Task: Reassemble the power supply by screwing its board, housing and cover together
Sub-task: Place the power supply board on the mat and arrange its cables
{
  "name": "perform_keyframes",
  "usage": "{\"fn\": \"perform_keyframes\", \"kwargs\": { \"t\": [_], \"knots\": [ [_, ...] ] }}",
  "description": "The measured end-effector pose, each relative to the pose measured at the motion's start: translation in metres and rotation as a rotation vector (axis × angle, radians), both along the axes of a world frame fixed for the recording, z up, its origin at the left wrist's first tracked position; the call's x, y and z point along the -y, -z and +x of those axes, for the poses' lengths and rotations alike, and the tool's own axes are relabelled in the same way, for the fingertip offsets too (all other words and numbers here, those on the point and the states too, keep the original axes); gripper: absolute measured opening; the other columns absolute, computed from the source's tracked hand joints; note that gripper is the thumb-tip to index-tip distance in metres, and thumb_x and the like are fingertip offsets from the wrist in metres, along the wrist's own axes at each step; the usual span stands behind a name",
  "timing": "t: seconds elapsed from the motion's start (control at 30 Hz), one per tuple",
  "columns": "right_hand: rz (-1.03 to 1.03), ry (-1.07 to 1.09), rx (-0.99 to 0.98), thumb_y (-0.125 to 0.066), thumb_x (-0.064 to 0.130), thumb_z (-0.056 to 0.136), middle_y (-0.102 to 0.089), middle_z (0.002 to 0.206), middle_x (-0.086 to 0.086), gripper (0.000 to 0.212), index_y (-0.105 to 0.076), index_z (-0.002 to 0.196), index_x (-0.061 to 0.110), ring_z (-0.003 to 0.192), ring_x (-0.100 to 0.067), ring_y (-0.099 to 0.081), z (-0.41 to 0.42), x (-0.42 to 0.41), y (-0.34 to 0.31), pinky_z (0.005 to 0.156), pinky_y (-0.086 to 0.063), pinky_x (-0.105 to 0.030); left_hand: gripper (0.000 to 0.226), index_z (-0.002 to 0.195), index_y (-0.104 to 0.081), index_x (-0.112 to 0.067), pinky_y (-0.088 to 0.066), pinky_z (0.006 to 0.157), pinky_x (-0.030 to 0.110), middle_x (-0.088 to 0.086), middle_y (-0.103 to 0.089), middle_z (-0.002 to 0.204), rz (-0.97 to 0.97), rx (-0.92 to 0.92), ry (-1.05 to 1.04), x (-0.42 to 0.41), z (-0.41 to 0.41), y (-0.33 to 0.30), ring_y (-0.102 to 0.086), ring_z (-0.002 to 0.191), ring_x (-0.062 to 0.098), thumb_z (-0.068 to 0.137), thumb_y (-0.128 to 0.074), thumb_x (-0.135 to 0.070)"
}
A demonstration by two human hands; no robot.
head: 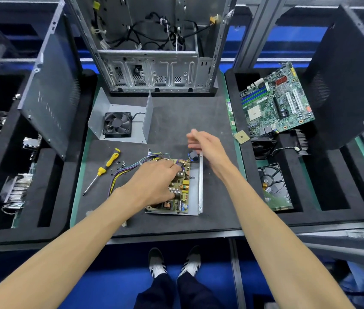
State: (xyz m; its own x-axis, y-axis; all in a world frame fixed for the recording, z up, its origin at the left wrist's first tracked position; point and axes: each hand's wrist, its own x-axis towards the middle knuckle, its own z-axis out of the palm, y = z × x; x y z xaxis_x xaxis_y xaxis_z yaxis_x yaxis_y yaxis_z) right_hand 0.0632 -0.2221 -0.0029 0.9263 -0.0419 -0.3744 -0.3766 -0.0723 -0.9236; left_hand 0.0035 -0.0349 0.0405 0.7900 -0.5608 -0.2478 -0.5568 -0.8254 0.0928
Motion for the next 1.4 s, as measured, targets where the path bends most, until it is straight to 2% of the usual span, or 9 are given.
{"fn": "perform_keyframes", "kwargs": {
  "t": [0.13,0.23,0.4,0.53,0.73,0.83,0.9,1.1,1.4],
  "knots": [
    [0.065,0.287,0.09,-0.056,0.035,0.103,-0.073,0.087,0.004,0.031,-0.074,0.085,0.016,0.081,-0.003,-0.066,-0.027,-0.016,0.004,0.072,-0.049,-0.01,0.063,0.136,-0.051,-0.02,-0.049,0.09,0.037,-0.002,-0.062,0.124,0.0,0.013,-0.002,0.001,0.001,0.002,-0.057,0.118,0.023,0.079,-0.07,-0.039],
    [0.037,0.307,0.143,-0.063,0.028,0.101,-0.071,0.106,0.003,0.016,-0.07,0.107,0.015,0.094,0.0,-0.063,-0.047,-0.027,0.01,0.082,-0.047,-0.013,0.065,0.138,-0.05,-0.02,-0.051,0.088,0.038,-0.002,-0.061,0.125,-0.017,0.013,-0.005,-0.001,0.0,0.004,-0.058,0.118,0.022,0.08,-0.07,-0.041],
    [-0.012,0.254,0.027,-0.066,0.027,0.099,-0.064,0.127,0.001,0.032,-0.063,0.131,0.02,0.119,-0.012,-0.058,-0.057,-0.026,0.01,0.101,-0.045,-0.025,0.068,0.143,-0.045,-0.019,-0.05,0.092,0.038,-0.002,-0.059,0.131,-0.043,-0.026,0.013,-0.005,0.002,0.007,-0.055,0.124,0.022,0.083,-0.069,-0.043],
    [-0.019,0.243,0.025,-0.06,0.021,0.101,-0.072,0.115,0.004,0.026,-0.071,0.125,0.018,0.113,-0.013,-0.063,-0.056,-0.026,0.008,0.091,-0.049,-0.022,0.073,0.145,-0.045,-0.016,-0.034,0.107,0.036,0.005,-0.048,0.136,-0.16,-0.021,0.077,-0.011,0.001,0.003,-0.043,0.128,0.024,0.081,-0.073,-0.037],
    [-0.017,0.257,0.026,-0.059,0.02,0.102,-0.073,0.114,0.005,0.024,-0.072,0.122,0.022,0.093,0.001,-0.063,-0.052,-0.028,0.011,0.071,-0.046,-0.007,0.06,0.121,-0.047,-0.016,-0.029,0.089,0.035,0.005,-0.042,0.12,-0.364,0.221,-0.297,-0.051,-0.002,-0.013,-0.042,0.11,0.027,0.069,-0.078,-0.019],
    [-0.019,0.269,0.025,-0.059,0.019,0.102,-0.073,0.115,0.003,0.024,-0.072,0.122,0.021,0.096,0.001,-0.063,-0.051,-0.029,0.013,0.07,-0.047,-0.007,0.047,0.113,-0.042,-0.018,-0.04,0.088,0.04,0.006,-0.056,0.109,-0.281,-0.137,-0.627,-0.066,0.003,-0.015,-0.051,0.099,0.026,0.082,-0.076,-0.025],
    [-0.012,0.27,0.025,-0.059,0.019,0.102,-0.073,0.117,0.002,0.025,-0.073,0.122,0.02,0.102,-0.002,-0.063,-0.05,-0.028,0.014,0.069,-0.047,-0.006,0.031,0.104,-0.047,-0.022,-0.047,0.087,0.039,0.005,-0.066,0.096,-0.265,-0.396,-0.678,-0.074,0.008,-0.016,-0.057,0.093,0.025,0.088,-0.072,-0.027],
    [-0.003,0.283,0.026,-0.059,0.015,0.1,-0.072,0.093,0.013,0.025,-0.075,0.12,0.02,0.062,0.01,-0.06,-0.051,-0.027,0.016,0.057,-0.046,-0.005,0.01,0.096,-0.056,-0.028,-0.051,0.072,0.035,-0.005,-0.07,0.08,-0.584,-0.206,-0.669,-0.078,0.036,-0.026,-0.065,0.076,0.022,0.094,-0.06,-0.019],
    [-0.018,0.284,0.024,-0.059,0.014,0.1,-0.072,0.093,0.012,0.026,-0.075,0.119,0.019,0.065,0.015,-0.06,-0.05,-0.027,0.019,0.057,-0.045,-0.004,0.017,0.11,-0.056,-0.019,-0.047,0.075,0.043,0.017,-0.066,0.105,-0.099,-0.11,-0.592,-0.093,0.039,0.018,-0.058,0.091,0.043,0.097,-0.046,-0.014]
  ]
}}
